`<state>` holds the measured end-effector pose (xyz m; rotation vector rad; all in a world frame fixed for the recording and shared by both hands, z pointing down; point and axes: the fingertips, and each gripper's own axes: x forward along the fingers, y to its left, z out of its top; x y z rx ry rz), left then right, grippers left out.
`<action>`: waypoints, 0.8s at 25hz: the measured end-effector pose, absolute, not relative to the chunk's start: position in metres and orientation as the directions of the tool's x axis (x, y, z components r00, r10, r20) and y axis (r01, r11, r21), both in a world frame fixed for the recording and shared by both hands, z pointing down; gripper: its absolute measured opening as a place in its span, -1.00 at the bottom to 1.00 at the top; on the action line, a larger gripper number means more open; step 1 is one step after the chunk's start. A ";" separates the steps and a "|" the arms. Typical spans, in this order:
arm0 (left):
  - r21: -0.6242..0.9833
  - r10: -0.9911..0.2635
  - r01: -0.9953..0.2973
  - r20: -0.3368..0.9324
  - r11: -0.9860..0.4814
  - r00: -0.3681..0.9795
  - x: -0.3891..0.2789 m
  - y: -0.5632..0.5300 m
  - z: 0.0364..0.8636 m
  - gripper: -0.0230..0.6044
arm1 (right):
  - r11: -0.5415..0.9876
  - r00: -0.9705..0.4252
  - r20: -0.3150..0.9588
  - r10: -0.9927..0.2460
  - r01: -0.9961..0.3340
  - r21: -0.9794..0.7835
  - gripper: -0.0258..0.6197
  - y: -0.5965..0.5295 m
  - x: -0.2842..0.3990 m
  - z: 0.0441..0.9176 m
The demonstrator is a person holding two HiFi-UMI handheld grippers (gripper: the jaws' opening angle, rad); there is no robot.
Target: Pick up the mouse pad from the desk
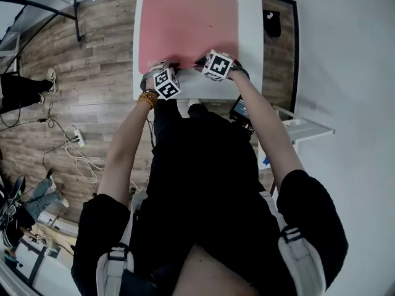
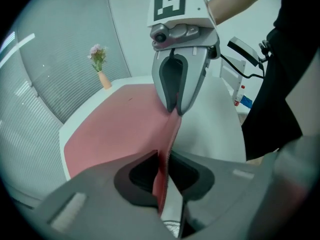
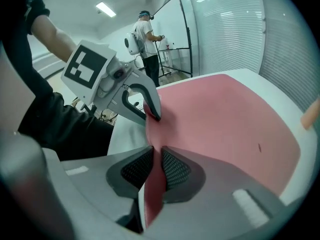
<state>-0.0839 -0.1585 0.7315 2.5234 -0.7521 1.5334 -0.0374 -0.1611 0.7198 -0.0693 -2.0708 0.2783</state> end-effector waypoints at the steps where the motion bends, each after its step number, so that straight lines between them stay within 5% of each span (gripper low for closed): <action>1: -0.186 -0.366 -0.443 0.855 -0.877 0.367 -0.083 -0.158 0.732 -0.73 | 0.966 -0.500 0.849 0.172 -0.085 -0.245 -0.68 -0.161 -0.036 0.720; 7: -0.252 -0.407 -0.427 0.855 -0.868 0.323 -0.087 -0.163 0.737 -0.58 | 0.947 -0.529 0.823 0.207 -0.104 -0.305 -0.68 -0.160 -0.037 0.715; 10: -0.267 -0.442 -0.469 0.841 -0.842 0.314 -0.091 -0.174 0.732 -0.78 | 0.949 -0.543 0.817 0.196 -0.106 -0.298 -0.68 -0.164 -0.036 0.711; 20: -0.081 -0.388 -0.613 0.837 -0.786 0.386 -0.091 -0.181 0.725 -0.82 | 0.999 -0.475 0.880 -0.012 0.032 0.032 -0.23 -0.152 -0.038 0.726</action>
